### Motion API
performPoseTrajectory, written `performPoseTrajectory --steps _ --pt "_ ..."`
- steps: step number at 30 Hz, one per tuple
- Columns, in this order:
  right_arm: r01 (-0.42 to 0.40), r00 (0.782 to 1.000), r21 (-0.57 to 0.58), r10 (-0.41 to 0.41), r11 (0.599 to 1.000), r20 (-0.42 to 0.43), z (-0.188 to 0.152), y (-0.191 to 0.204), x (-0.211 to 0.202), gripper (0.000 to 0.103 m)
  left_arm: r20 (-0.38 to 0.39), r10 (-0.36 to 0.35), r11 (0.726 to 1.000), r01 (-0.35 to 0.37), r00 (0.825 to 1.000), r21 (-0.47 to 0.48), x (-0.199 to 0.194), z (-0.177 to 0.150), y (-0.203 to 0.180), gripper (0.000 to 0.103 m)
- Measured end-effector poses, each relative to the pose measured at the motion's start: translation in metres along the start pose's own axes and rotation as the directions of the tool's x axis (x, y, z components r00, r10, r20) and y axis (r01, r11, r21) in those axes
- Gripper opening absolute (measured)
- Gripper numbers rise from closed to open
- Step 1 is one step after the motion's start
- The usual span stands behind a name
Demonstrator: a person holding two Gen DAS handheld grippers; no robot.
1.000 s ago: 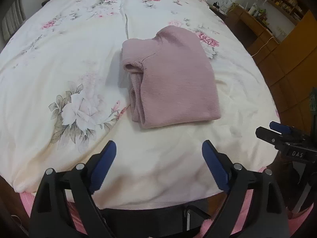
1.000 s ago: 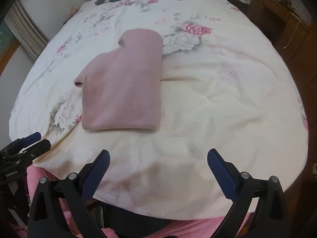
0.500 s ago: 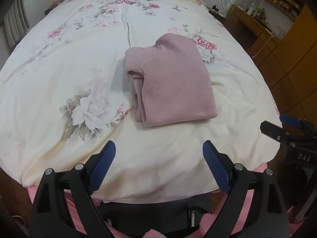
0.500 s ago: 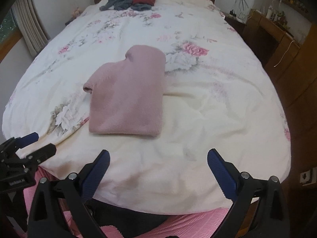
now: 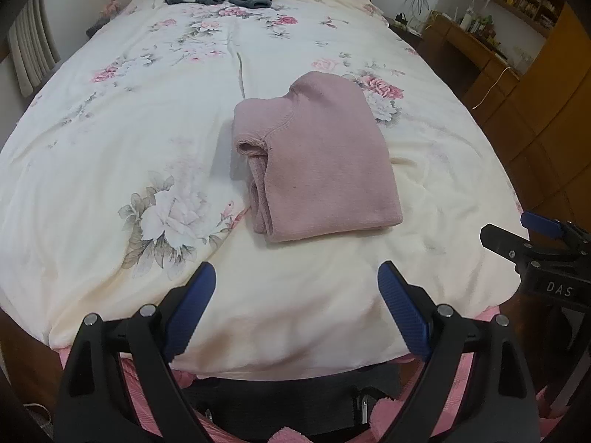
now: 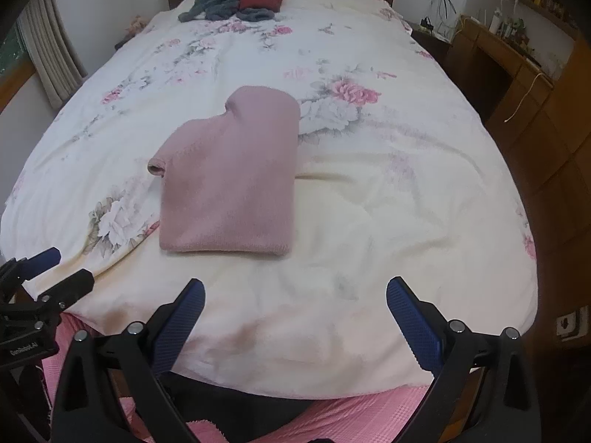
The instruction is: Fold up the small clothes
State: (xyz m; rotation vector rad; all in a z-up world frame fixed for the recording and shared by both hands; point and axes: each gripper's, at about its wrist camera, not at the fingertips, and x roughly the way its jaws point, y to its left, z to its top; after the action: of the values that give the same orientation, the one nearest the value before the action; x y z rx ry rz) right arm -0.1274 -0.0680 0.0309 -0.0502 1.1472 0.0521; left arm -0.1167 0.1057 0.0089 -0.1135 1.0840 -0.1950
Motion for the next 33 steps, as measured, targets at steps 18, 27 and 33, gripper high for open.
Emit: performPoseTrajectory --steps 18,27,33 --pt "0.000 1.000 0.012 0.000 1.000 -0.022 -0.001 -0.004 0.011 0.099 -0.016 0.018 1.000 -0.017 1.000 0.016 0.006 -0.003 -0.008 0.089" --pt "-0.013 0.999 0.018 0.013 1.000 -0.031 0.000 -0.007 0.015 0.099 -0.023 0.018 1.000 -0.017 1.000 0.018 0.008 -0.004 -0.009 0.089" --pt "-0.010 0.999 0.017 0.010 1.000 -0.033 0.000 -0.008 0.016 0.099 -0.024 0.018 1.000 -0.017 1.000 0.018 0.008 -0.004 -0.009 0.089"
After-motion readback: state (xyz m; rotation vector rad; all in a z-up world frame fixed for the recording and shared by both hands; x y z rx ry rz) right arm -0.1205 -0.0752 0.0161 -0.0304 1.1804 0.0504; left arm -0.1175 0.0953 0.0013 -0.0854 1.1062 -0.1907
